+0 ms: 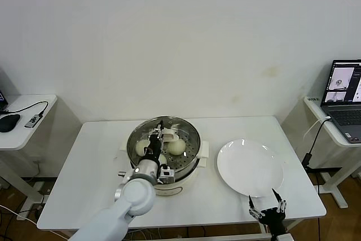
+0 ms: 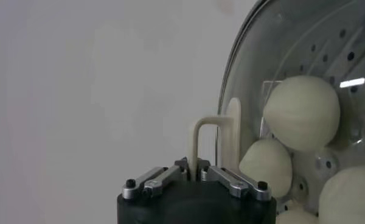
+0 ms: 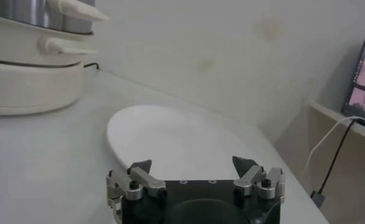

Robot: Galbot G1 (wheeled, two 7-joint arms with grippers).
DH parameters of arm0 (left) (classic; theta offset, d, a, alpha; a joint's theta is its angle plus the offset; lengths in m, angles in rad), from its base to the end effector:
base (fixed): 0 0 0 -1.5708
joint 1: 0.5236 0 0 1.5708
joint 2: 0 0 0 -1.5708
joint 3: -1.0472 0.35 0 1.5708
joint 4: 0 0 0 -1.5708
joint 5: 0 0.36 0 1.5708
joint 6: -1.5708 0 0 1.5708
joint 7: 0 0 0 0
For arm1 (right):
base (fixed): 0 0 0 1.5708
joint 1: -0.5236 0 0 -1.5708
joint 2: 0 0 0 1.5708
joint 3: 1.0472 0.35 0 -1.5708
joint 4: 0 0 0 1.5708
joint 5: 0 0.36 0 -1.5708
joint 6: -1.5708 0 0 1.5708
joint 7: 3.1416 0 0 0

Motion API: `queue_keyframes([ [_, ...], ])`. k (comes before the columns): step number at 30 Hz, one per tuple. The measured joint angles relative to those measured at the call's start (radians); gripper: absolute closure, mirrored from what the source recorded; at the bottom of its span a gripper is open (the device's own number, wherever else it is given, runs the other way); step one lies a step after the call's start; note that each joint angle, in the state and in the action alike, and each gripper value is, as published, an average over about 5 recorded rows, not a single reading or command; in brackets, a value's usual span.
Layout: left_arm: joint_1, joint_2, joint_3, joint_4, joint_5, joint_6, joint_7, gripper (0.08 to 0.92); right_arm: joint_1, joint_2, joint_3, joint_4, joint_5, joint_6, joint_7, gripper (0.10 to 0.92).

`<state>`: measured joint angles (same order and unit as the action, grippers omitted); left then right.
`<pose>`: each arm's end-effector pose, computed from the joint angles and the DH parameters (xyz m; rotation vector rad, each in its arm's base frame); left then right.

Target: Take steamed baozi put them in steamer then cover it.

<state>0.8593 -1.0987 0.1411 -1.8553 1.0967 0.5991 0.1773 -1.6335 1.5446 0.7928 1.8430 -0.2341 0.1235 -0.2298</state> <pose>0.3267 -0.0766 -0.2622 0.2149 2.2449 2.1311 0.1397 -0.0988 -0.3938 0.0744 -2.8418 0.5060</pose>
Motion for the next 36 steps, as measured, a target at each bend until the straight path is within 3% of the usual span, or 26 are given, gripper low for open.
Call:
queue_keyframes([
  [9, 0.065, 0.029, -0.042, -0.077, -0.038, -0.019, -0.041, 0.409, -0.004, 0.001, -0.001, -0.002, -0.006, 0.003, 0.000, 0.203],
  [17, 0.210, 0.079, -0.123, -0.244, -0.113, -0.034, -0.086, 0.200, -0.004, -0.002, -0.003, -0.010, -0.004, 0.005, 0.000, 0.203],
  [25, 0.484, 0.092, -0.323, -0.388, -0.323, -0.130, -0.183, 0.177, 0.002, -0.010, -0.018, -0.014, 0.004, 0.011, 0.002, 0.203],
  [36, 0.827, -0.010, -0.641, -0.363, -0.924, -0.433, -0.319, 0.177, -0.018, -0.057, -0.073, 0.011, 0.082, 0.009, 0.003, 0.203],
])
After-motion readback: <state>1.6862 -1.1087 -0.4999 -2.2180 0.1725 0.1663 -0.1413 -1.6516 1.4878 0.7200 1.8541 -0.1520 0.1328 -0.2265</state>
